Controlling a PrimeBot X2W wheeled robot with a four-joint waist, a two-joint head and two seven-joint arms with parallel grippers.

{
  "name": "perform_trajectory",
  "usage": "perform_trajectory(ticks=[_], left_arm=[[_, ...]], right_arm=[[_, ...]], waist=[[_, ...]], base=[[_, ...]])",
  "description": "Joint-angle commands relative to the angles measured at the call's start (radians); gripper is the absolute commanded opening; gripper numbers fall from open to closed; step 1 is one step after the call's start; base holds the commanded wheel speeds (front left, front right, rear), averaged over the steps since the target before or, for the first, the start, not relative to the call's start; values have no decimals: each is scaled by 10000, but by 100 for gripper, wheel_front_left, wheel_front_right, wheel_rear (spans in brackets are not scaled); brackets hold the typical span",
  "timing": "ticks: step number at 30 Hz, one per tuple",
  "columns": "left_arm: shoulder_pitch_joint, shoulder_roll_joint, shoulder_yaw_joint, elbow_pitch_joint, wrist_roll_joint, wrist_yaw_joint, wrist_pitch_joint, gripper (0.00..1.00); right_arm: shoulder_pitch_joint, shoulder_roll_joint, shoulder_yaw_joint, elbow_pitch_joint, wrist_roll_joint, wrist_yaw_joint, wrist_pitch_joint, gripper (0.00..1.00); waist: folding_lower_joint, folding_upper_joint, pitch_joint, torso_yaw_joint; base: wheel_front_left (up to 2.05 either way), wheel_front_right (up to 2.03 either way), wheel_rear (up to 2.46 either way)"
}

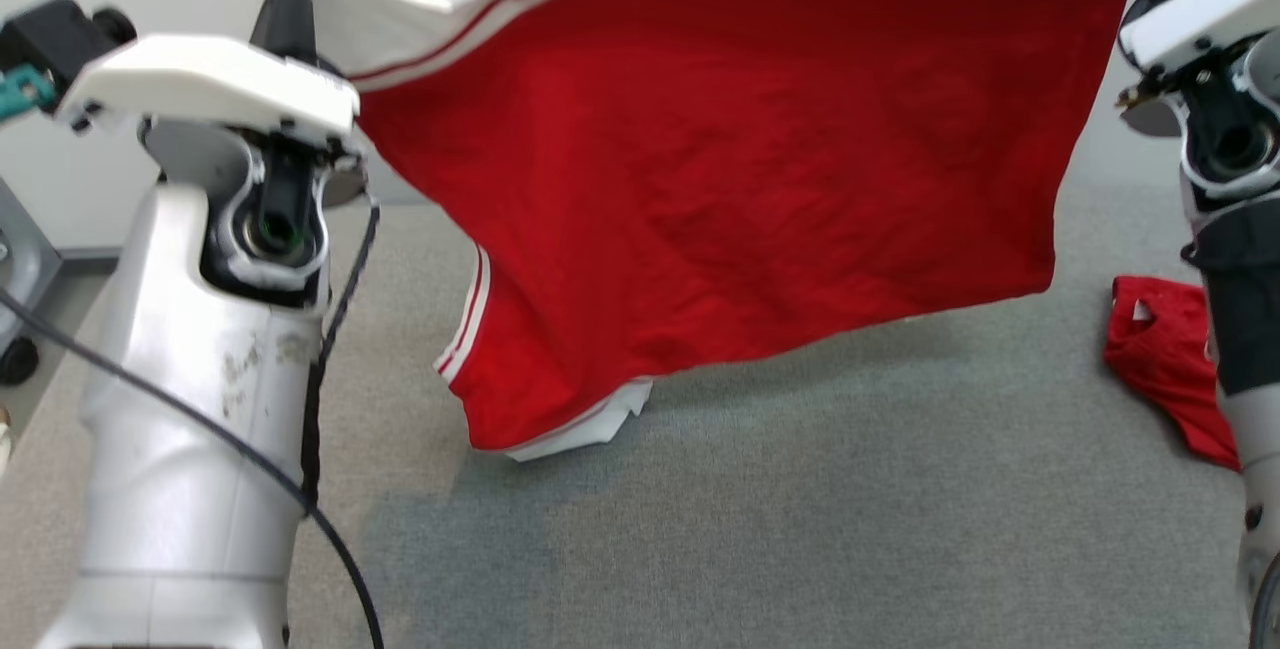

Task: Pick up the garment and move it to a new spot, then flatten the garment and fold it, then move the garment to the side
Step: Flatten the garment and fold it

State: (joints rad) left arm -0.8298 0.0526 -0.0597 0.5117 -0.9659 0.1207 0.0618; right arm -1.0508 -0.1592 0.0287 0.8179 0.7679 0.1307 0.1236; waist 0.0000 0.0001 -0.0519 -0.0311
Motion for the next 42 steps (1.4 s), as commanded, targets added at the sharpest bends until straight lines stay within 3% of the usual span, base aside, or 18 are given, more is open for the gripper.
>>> perform_trajectory(ticks=[1,5,10,15,18,23,27,29,30,31,42], left_arm=[[-380,46,56,190,-156,131,68,0],[-1882,32,102,1054,-493,571,360,0],[-3974,24,-161,2042,-414,664,389,0],[-5592,1,-408,2781,-929,270,-16,0],[-6837,0,-828,3180,-1512,-130,-814,0],[-8264,1,-1806,3612,-2333,-1306,-2725,0],[-8819,0,-2271,3759,-2760,-2059,-3244,0],[-8754,-2,-2246,3721,-2643,-2246,-3257,0],[-8586,2,-2277,3742,-2575,-2293,-3262,6],[-8414,4,-2306,3775,-2530,-2358,-3265,2],[-6693,-3,-3019,4632,-2719,-2511,-3259,0]], right_arm=[[-316,-57,-70,230,-125,2,-30,0],[-1618,-42,-333,1146,-299,2,-157,0],[-3452,80,-620,2009,-339,2,-651,0],[-4635,316,-404,2073,-280,2,-1464,0],[-5336,158,107,2005,-590,2,-2585,0],[-6097,23,1084,1301,-792,4,-3829,0],[-5753,-385,1154,-512,-1311,2,-3898,0],[-5153,-380,952,-1163,-1462,2,-3881,0],[-4918,-370,885,-1387,-1514,2,-3879,0],[-4744,-375,879,-1530,-1573,4,-3880,0],[-2747,-568,1597,-935,-485,4,-3888,0]], waist=[[0,-1,406,5],[0,-1,1433,-21],[0,-1,2904,-23],[0,-1,3695,50],[0,-1,4237,127],[0,-1,4928,285],[0,-1,5415,444],[0,-1,5597,515],[0,-1,5676,545],[0,-1,5759,572],[0,-1,6116,614]], base=[[0,0,0],[0,0,0],[0,0,0],[0,0,0],[0,0,0],[0,0,0],[0,0,0],[0,0,0],[0,0,0],[0,0,0],[0,0,0]])
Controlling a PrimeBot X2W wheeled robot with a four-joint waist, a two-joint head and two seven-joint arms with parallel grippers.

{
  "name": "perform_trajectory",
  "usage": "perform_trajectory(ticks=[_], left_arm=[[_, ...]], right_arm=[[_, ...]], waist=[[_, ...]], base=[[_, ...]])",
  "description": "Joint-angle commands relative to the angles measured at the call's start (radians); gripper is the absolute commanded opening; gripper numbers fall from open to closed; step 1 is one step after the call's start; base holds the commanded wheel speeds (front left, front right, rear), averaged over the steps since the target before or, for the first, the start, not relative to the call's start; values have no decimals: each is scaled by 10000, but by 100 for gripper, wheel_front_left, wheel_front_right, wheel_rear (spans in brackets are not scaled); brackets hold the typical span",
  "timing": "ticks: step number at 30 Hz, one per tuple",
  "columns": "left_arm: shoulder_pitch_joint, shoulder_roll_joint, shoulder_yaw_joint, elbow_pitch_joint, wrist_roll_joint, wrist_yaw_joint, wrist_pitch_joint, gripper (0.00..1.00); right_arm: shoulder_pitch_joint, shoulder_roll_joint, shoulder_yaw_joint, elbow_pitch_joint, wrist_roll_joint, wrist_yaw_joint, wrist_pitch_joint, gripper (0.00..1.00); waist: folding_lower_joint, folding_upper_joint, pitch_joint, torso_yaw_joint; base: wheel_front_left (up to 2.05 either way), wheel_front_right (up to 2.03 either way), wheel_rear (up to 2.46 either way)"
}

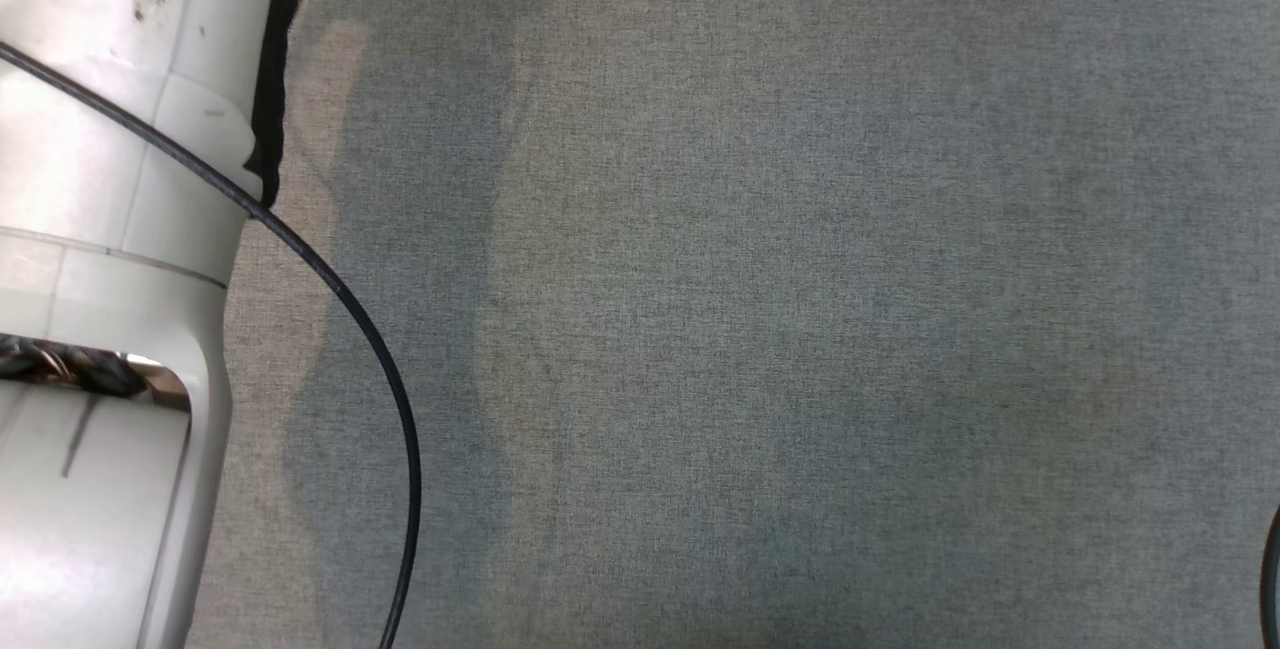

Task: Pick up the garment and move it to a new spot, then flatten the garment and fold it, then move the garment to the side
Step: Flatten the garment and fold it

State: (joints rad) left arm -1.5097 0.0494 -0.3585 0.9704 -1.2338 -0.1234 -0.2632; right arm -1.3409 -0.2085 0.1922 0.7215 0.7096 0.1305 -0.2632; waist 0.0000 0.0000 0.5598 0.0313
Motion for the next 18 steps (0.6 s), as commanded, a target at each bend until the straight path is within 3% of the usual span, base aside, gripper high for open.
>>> perform_trajectory(ticks=[1,6,18], left_arm=[[216,32,-34,135,-85,-77,-11,0],[918,34,58,653,-71,-82,-10,0],[3298,37,-122,857,-778,-84,-11,0]], right_arm=[[288,-31,-52,97,262,6,-21,0],[987,168,377,428,1188,6,-20,0],[2950,250,2530,1191,3786,6,181,0]], waist=[[0,0,-15,-20],[0,0,-320,-128],[0,0,-1631,-288]], base=[[0,0,0],[0,0,0],[0,0,0]])
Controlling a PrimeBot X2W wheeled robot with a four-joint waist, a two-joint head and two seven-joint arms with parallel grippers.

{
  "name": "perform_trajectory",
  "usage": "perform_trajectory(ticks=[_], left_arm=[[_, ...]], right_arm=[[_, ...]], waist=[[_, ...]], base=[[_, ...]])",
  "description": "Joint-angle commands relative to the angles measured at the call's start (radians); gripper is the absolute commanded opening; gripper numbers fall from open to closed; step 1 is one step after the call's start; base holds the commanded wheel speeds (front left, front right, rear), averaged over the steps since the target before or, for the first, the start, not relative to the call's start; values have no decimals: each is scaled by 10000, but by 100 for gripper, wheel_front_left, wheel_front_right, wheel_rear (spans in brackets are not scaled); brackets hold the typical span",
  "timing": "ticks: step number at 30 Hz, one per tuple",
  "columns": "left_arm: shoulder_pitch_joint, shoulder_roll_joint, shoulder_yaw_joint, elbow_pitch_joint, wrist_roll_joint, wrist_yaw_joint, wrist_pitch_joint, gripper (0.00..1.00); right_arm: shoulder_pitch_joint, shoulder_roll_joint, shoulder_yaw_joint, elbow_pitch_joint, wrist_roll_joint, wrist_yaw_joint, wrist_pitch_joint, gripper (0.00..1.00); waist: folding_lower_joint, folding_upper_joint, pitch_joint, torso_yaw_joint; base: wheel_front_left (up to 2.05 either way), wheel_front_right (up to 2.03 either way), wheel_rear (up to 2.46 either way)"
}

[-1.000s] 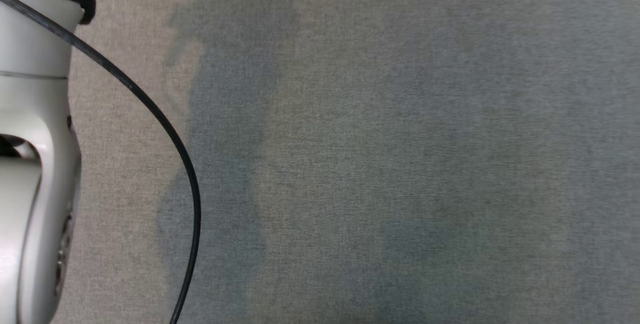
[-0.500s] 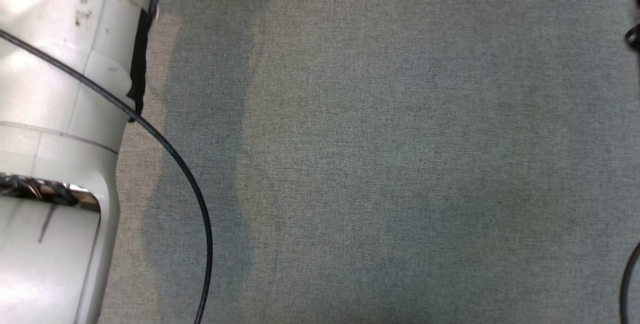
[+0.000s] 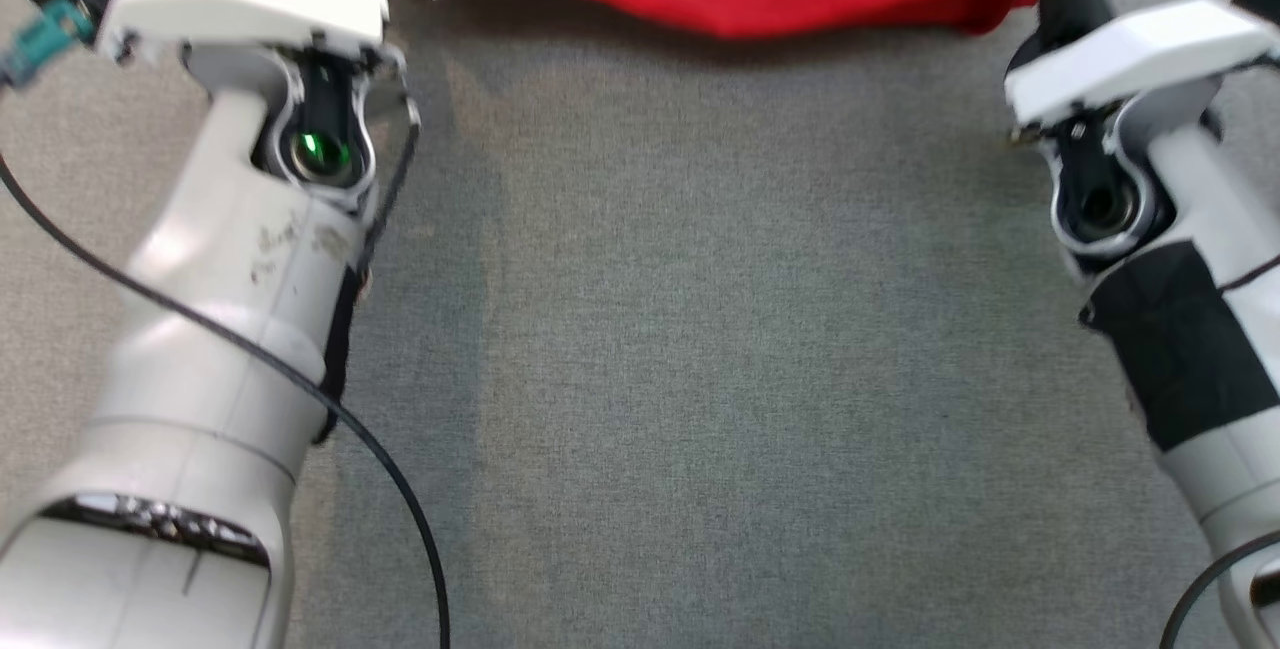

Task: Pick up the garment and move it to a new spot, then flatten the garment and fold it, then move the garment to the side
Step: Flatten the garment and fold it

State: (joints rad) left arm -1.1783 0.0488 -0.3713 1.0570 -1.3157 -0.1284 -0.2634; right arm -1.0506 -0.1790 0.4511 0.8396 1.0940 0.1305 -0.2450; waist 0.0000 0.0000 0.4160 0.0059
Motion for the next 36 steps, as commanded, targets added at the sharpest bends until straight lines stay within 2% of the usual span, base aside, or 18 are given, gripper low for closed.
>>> perform_trajectory(ticks=[1,7,17,24,36], left_arm=[[254,39,-26,-79,-98,-35,-9,0],[1865,45,-29,-217,-568,-27,-9,0],[4081,42,246,-166,-1040,-28,-9,0],[5481,48,248,-565,-1619,-27,-11,0],[6999,53,172,-1225,-2108,-27,-11,0]], right_arm=[[245,-64,99,22,196,6,83,0],[1388,-158,693,311,1403,6,335,0],[3041,-230,1182,416,2700,6,553,0],[3955,-351,1288,584,3390,6,864,0],[4777,-571,1450,417,3955,6,1301,0]], waist=[[0,0,-316,-43],[0,0,-1141,-71],[0,0,-2476,-193],[0,0,-3160,-287],[0,0,-3653,-302]], base=[[0,0,0],[0,0,0],[0,0,0],[0,0,0],[0,0,0]])
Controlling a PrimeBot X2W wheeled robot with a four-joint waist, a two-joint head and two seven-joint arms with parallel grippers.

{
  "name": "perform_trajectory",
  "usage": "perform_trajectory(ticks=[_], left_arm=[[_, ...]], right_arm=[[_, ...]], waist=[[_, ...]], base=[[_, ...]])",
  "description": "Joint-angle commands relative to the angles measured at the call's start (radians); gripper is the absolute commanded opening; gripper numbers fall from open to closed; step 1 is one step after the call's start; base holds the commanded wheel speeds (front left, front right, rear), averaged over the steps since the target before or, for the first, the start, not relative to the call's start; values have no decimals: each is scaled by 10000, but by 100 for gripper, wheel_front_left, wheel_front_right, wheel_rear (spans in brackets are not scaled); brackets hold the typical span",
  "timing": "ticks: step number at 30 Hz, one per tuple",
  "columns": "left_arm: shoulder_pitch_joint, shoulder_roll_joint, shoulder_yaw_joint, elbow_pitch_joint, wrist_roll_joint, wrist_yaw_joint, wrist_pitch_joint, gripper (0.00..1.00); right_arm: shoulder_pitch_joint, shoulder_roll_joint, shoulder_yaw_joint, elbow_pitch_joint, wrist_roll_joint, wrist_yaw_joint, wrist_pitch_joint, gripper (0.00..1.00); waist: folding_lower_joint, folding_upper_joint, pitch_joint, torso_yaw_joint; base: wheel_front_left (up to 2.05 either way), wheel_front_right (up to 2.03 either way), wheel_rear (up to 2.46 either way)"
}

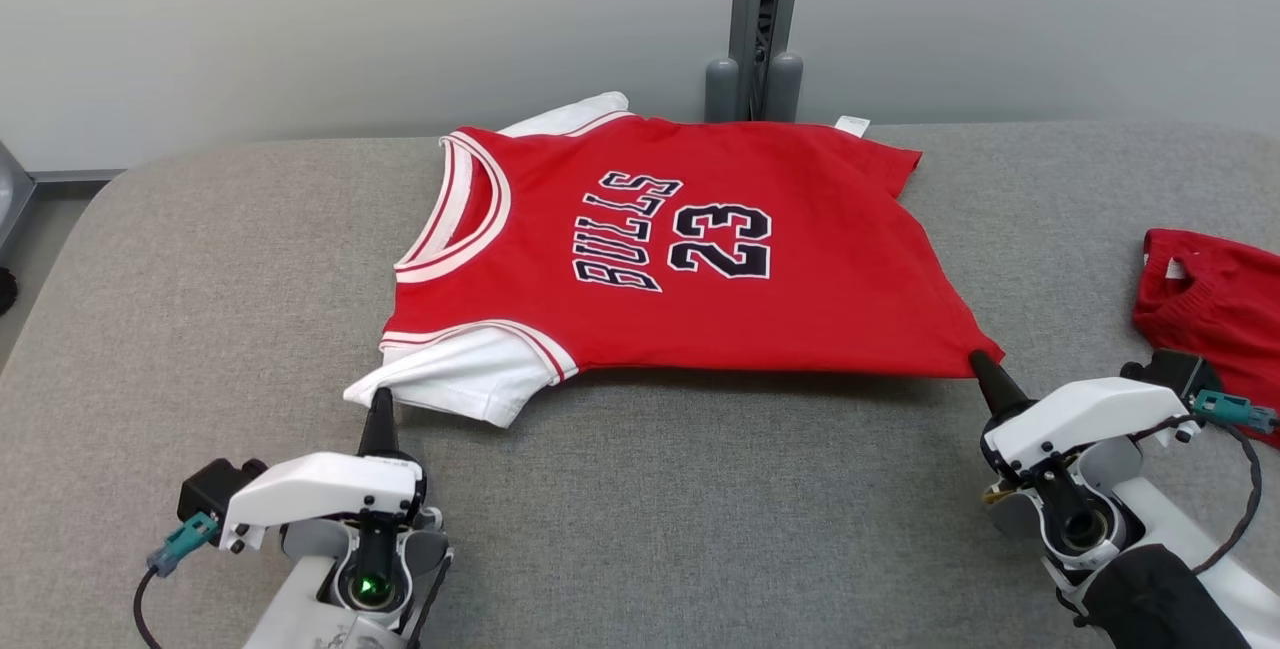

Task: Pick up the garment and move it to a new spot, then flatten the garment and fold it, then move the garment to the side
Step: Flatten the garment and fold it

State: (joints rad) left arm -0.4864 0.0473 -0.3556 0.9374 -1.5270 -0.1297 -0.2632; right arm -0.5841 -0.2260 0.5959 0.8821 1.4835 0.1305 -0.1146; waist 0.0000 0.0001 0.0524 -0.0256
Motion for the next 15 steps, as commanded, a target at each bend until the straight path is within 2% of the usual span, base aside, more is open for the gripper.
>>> perform_trajectory(ticks=[1,15], left_arm=[[198,68,35,-61,-25,-14,-13,0],[1641,71,83,-1219,-92,-14,-13,0]], right_arm=[[158,-115,0,-17,75,6,-5,0],[738,-454,272,-373,131,6,154,0]], waist=[[0,-1,-46,23],[0,-1,-443,128]], base=[[0,0,0],[0,0,0]])
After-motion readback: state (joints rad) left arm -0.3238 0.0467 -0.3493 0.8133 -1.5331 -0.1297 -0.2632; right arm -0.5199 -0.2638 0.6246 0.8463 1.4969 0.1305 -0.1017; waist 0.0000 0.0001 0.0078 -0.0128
